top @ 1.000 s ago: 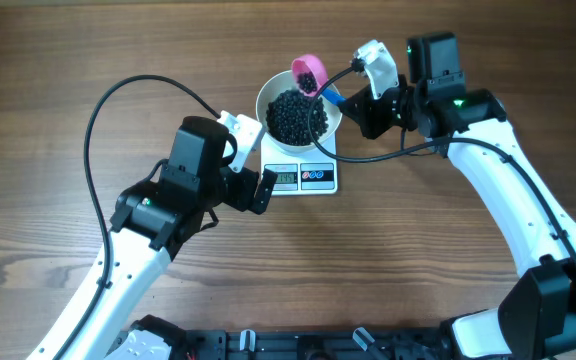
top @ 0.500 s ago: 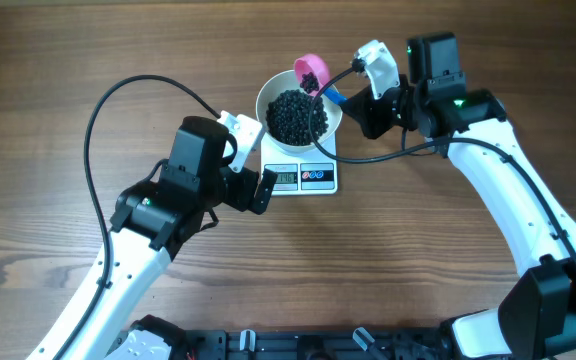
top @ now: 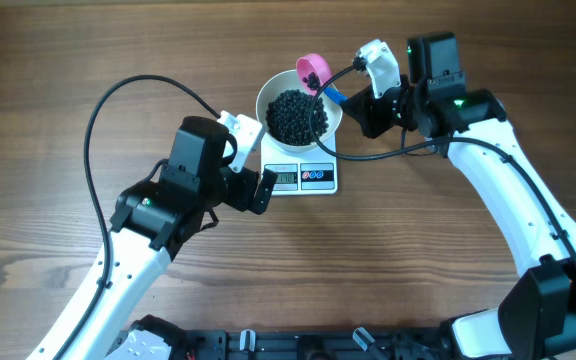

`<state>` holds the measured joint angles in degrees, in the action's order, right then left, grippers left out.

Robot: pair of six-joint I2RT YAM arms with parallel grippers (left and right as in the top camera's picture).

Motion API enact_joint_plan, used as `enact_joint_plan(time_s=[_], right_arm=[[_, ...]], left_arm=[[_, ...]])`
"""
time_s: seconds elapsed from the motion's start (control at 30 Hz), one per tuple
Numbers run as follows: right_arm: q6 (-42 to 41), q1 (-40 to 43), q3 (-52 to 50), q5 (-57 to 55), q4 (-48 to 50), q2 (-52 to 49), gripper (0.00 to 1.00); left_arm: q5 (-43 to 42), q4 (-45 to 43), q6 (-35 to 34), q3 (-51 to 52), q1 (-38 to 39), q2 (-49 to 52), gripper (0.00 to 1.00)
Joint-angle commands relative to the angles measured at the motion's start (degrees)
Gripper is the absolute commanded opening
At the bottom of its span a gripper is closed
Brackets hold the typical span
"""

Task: Scoop item into bowl and weigh 150g on scale
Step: 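Tilt the pink cup over the white bowl to pour a few beans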

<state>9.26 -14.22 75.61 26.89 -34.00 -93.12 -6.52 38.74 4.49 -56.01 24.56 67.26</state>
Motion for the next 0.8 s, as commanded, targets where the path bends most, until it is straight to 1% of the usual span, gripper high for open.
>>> enact_joint_plan(time_s=[0.0,0.2,0.5,0.77], right_arm=[[-0.83,-0.2,0.44,0.11,0.31,-0.85,0.04],[-5.35,-0.2,0.44,0.57,0.31,-0.85,0.04],[-16.35,-0.17,0.44,3.15,0.31,-0.85,0.04],[-16.92,-0.17,0.44,3.58,0.31,-0.85,0.04]], left_arm=[[-0.07,-0.15,1.09,-1.01,-0.31,0.24,1.0],[-0.07,-0.15,1.09,-1.01,-0.31,0.24,1.0],[-0.07,-0.15,1.09,-1.01,-0.31,0.24,1.0],[-0.07,-0.15,1.11,-1.01,-0.31,0.24,1.0]])
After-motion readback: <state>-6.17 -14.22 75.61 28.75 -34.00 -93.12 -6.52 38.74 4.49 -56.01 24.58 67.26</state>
